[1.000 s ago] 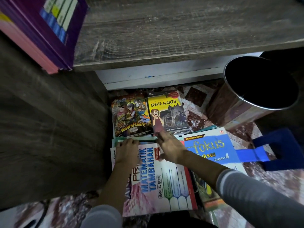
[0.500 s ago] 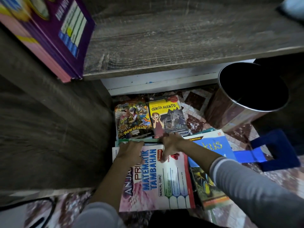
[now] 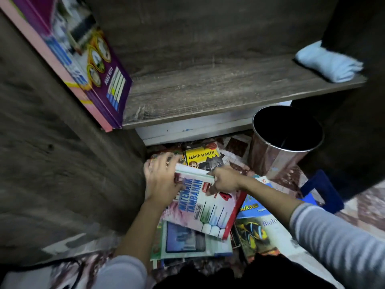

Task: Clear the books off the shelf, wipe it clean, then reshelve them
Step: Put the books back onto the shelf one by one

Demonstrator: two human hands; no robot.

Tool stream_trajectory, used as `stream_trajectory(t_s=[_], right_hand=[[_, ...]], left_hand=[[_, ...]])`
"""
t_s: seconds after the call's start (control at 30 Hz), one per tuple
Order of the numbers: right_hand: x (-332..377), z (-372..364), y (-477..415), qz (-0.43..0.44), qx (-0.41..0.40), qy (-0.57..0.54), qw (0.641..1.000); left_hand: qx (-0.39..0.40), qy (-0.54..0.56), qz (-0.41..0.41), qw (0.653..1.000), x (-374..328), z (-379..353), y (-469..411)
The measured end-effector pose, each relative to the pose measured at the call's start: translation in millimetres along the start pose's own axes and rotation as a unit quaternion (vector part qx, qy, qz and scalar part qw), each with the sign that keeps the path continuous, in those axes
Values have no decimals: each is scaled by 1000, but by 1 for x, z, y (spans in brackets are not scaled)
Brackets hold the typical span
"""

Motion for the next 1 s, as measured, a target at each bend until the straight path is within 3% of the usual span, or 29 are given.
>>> stream_trajectory(t_s=[0.07, 0.13, 0.23, 0.3, 0.4, 0.43, 0.57, 1.0], right_hand=[[2, 14, 14, 2, -31, -19, 999], [4, 28, 31, 5, -58, -41, 997], [8, 43, 55, 12, -79, -95, 992], [7, 47, 65, 15, -88, -134, 987], [8, 52, 80, 32, -97, -203, 974], [11, 55, 87, 41, -99, -220, 970], [24, 67, 111, 80, -93, -314, 941], [94, 116, 194, 178, -128, -329, 918]], left_hand=[[-96, 57, 138, 984, 4, 10, 21], [-121, 159, 317, 927, 8, 18, 46], [-13, 311, 515, 799, 0, 23, 65], [72, 419, 538, 728, -4, 15, 68], [186, 659, 471, 556, -18, 18, 70], [201, 696, 444, 528, -21, 25, 70], [163, 766, 386, 488, -21, 42, 66], [100, 844, 251, 464, -5, 130, 61]])
Point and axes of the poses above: each hand's wrist, its own y-axis away from the middle knuckle, its own z-axis out of the back of the hand, x = y × z, the point moved 2 cm from there along -y, towards the middle knuckle, and after that the axes turned 10 degrees about -y, right-handed, at the moved point
